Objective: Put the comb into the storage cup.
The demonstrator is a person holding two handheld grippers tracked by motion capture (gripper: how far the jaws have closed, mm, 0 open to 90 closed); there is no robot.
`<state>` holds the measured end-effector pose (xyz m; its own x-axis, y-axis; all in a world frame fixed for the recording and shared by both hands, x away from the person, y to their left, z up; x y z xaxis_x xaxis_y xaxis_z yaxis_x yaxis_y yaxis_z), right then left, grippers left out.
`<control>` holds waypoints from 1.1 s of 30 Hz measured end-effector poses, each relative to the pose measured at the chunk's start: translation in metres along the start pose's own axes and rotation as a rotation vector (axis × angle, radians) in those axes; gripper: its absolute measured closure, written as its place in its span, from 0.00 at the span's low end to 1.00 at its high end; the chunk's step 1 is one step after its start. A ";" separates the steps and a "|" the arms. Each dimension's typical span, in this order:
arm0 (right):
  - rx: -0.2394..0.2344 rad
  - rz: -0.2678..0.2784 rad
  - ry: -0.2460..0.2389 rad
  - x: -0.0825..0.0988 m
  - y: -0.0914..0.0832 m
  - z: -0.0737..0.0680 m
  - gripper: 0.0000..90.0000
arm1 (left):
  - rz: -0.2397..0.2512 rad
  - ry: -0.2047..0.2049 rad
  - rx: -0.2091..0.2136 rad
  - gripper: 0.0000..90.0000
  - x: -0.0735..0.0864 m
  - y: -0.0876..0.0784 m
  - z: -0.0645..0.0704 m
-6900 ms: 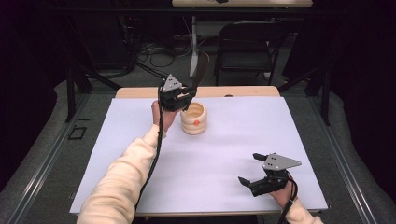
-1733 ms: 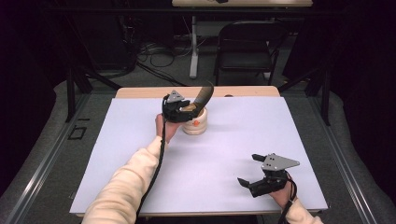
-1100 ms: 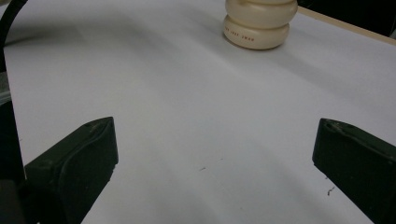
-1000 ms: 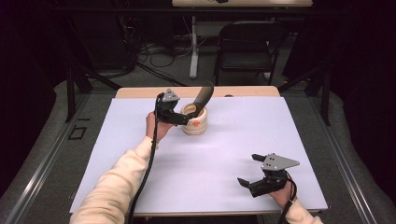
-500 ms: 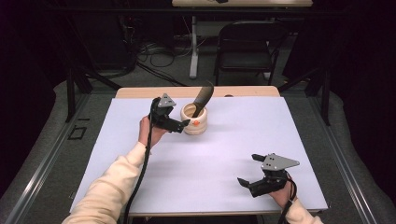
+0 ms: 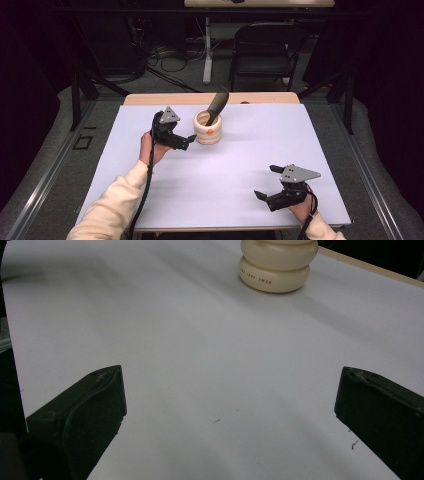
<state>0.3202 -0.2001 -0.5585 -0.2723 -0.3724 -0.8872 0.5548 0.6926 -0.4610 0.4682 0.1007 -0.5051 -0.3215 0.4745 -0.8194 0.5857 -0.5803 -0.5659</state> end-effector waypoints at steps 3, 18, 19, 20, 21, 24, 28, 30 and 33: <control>0.001 -0.001 0.000 0.000 0.000 0.000 0.00 | 0.003 -0.008 -0.003 0.00 0.003 -0.003 -0.001; 0.004 0.003 -0.006 -0.001 -0.002 0.000 0.00 | 0.006 -0.026 -0.012 0.00 0.023 -0.014 0.004; 0.005 0.003 -0.005 -0.001 -0.002 0.000 0.00 | 0.006 -0.026 -0.011 0.00 0.025 -0.015 0.005; 0.005 0.002 -0.006 -0.001 -0.002 0.000 0.00 | 0.004 -0.026 -0.010 0.00 0.026 -0.015 0.006; 0.005 0.001 -0.007 0.000 -0.002 0.000 0.00 | 0.003 -0.023 -0.009 0.00 0.027 -0.016 0.007; 0.004 0.002 -0.007 0.000 -0.002 0.000 0.00 | 0.004 -0.024 -0.009 0.00 0.030 -0.019 0.010; 0.002 0.004 -0.008 0.000 -0.002 0.000 0.00 | 0.012 -0.027 -0.014 0.00 0.034 -0.024 0.012; 0.002 0.005 -0.005 0.000 -0.002 0.000 0.00 | 0.014 -0.028 -0.015 0.00 0.036 -0.027 0.013; 0.002 0.003 -0.006 0.000 -0.002 0.000 0.00 | 0.015 -0.028 -0.015 0.00 0.040 -0.030 0.016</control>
<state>0.3194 -0.2012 -0.5574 -0.2657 -0.3741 -0.8885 0.5572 0.6925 -0.4582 0.4260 0.1268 -0.5223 -0.3331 0.4471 -0.8302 0.6017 -0.5771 -0.5522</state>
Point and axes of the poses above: each handheld gripper's, and its own axes: y roughly forward along the jaws, x roughly out of its underside, z roughly to its right, the point moved 7 cm from there along y, roughly forward along the jaws
